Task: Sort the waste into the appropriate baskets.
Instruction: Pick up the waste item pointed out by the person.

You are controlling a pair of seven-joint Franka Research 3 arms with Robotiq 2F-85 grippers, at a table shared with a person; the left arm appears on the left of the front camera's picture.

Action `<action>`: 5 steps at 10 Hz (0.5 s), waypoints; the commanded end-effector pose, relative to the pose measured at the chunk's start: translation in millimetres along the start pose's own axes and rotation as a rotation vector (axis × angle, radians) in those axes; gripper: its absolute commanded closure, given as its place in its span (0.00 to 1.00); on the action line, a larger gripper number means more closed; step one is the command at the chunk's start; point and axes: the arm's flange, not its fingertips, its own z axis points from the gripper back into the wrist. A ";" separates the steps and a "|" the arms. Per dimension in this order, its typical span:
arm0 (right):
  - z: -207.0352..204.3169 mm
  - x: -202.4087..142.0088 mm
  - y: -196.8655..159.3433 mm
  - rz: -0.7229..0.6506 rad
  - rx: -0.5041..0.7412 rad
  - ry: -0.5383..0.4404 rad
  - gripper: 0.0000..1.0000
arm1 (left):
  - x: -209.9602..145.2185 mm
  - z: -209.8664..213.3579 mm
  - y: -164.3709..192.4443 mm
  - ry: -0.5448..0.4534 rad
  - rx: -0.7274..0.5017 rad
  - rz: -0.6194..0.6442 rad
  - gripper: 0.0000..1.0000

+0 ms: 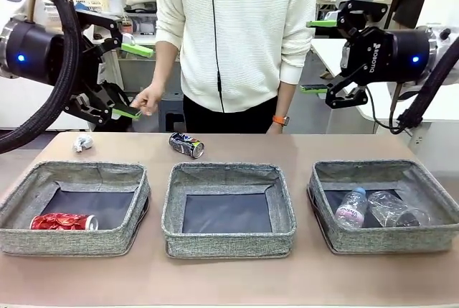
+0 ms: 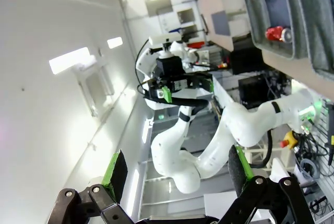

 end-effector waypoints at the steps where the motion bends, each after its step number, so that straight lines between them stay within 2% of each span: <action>1: -2.8 0.4 2.2 0.006 0.015 -0.012 0.00 | -0.2 1.2 -1.2 0.009 0.008 0.002 0.00; 5: -2.8 0.4 2.2 0.006 0.015 -0.012 0.00 | -0.2 1.2 -1.2 0.009 0.008 0.002 0.00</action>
